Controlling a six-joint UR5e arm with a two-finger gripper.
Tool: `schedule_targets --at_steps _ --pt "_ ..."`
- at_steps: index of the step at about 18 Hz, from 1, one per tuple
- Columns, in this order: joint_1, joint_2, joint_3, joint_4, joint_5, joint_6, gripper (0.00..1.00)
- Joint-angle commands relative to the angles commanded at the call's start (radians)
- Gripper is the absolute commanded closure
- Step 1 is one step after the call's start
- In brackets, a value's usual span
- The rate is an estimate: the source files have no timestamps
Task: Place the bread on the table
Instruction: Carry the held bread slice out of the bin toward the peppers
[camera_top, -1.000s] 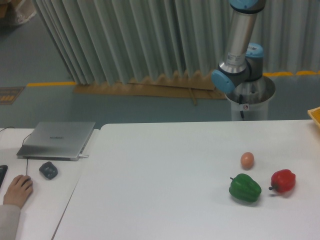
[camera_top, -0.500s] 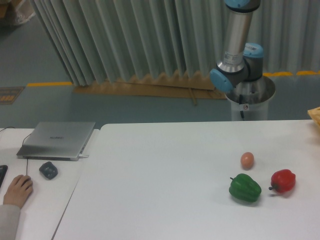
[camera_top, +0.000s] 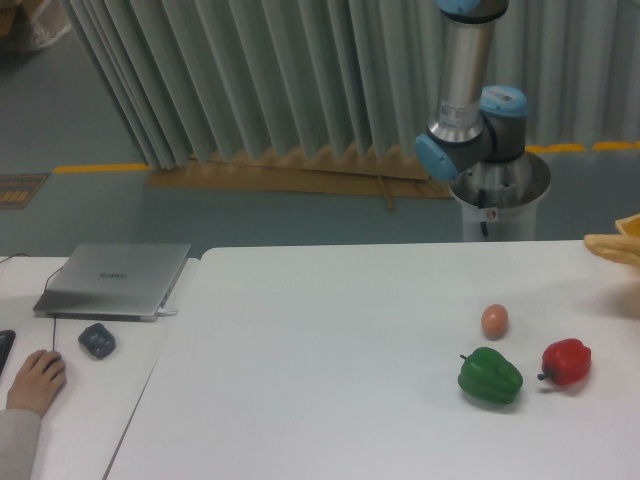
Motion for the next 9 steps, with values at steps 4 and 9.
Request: schedule_targets --at_steps 4,9 --pt "-0.066 0.000 -0.005 0.041 -0.031 -0.156 1.00" --pt "-0.133 -0.003 -0.005 0.098 -0.065 -0.313 1.00"
